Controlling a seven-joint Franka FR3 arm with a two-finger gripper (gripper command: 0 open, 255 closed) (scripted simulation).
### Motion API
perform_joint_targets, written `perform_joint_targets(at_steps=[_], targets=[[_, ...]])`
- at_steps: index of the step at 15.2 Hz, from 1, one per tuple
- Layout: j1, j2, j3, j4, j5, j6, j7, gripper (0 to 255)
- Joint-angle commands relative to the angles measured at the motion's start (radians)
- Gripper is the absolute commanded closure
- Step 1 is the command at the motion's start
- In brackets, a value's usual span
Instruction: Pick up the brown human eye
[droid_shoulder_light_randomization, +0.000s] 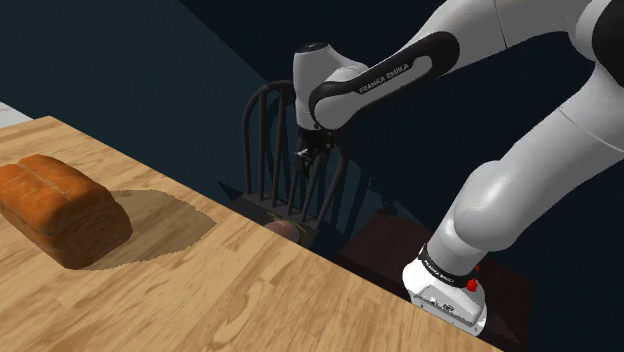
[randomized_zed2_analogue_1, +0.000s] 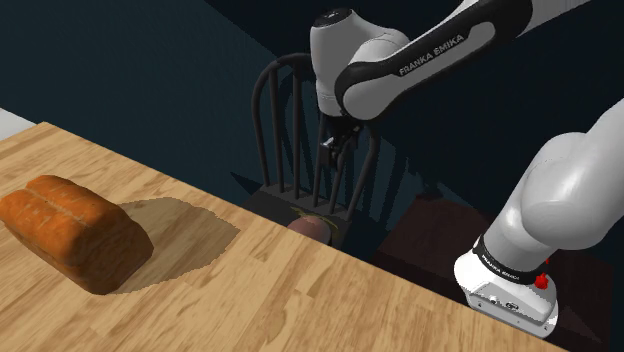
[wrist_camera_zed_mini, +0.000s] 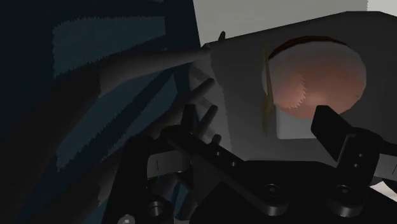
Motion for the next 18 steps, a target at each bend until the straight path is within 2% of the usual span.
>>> perform_joint_targets(at_steps=[1, 9, 17, 18], targets=[[-0.005, 0.081, 0.013, 0.016, -0.024, 0.064, 0.039, 0], [0.003, 0.416, 0.029, 0.149, -0.176, 0.241, 0.221, 0], [0.072, 0.745, -0.027, 0.369, -0.310, 0.328, 0.369, 0], [0.073, 0.747, -0.028, 0.371, -0.310, 0.329, 0.369, 0]])
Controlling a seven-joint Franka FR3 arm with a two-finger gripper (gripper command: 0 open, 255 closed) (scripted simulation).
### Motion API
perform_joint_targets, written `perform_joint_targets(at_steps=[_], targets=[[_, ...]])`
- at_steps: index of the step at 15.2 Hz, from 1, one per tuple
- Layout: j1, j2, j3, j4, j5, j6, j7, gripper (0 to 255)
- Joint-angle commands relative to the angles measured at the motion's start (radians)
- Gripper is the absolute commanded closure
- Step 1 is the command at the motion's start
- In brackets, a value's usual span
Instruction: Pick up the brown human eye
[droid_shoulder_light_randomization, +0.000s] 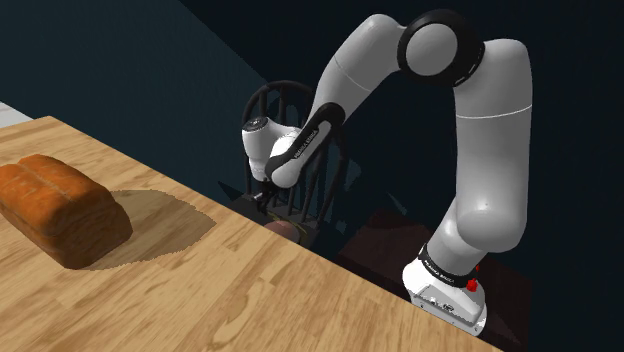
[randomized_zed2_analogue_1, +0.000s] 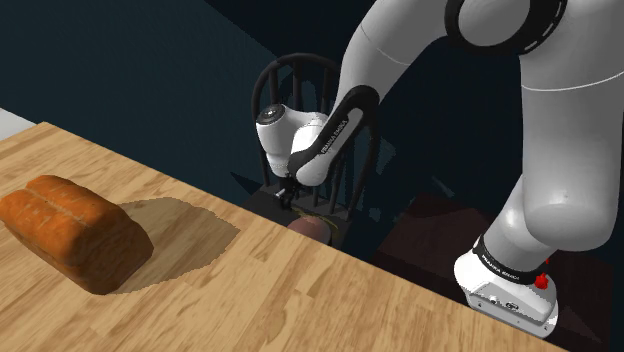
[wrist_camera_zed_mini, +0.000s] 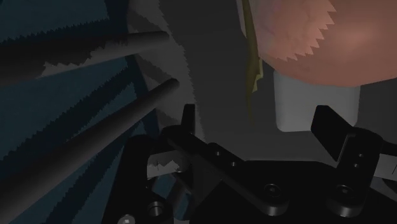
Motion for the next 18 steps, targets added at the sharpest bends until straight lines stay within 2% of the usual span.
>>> perform_joint_targets(at_steps=[1, 9, 10, 18], targets=[[0.008, 0.038, -0.009, 0.024, -0.013, 0.013, 0.013, 0], [0.027, 0.121, -0.035, 0.048, -0.048, 0.070, 0.047, 0], [0.025, 0.121, -0.036, 0.048, -0.048, 0.071, 0.045, 255], [0.026, 0.122, -0.036, 0.049, -0.048, 0.071, 0.045, 255]])
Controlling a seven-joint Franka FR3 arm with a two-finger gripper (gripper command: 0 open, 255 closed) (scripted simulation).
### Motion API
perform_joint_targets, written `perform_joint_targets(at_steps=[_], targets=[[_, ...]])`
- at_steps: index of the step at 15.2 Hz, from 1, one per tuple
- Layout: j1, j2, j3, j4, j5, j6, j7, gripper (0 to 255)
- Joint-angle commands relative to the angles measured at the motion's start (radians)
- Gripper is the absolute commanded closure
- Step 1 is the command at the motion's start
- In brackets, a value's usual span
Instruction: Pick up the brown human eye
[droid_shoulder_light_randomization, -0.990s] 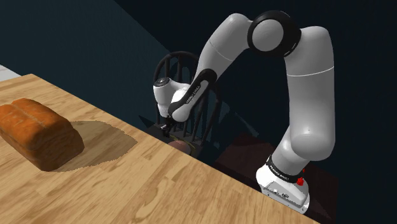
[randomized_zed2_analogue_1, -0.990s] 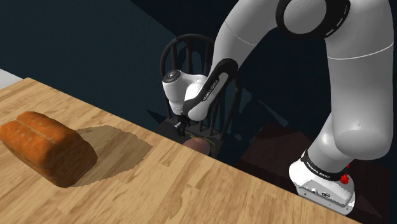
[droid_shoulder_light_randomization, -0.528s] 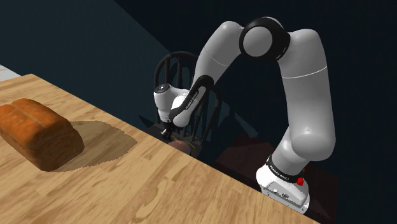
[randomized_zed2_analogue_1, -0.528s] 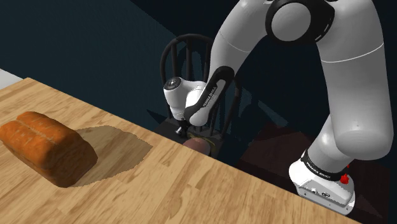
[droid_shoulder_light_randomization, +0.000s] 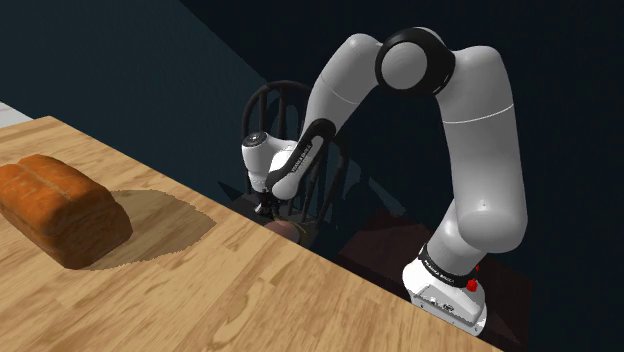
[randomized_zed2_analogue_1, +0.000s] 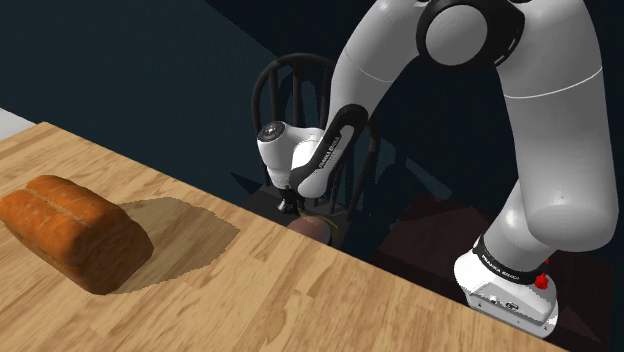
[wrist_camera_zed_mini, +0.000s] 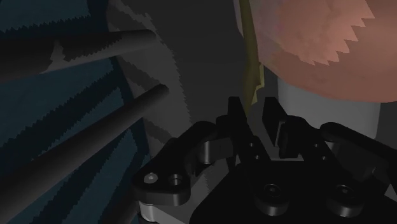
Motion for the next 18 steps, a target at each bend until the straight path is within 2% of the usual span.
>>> perform_joint_targets(at_steps=[1, 18], targets=[[0.001, -0.001, 0.001, -0.001, 0.001, -0.001, 0.001, 255], [-0.038, -0.187, 0.058, -0.044, 0.084, -0.137, -0.078, 255]])
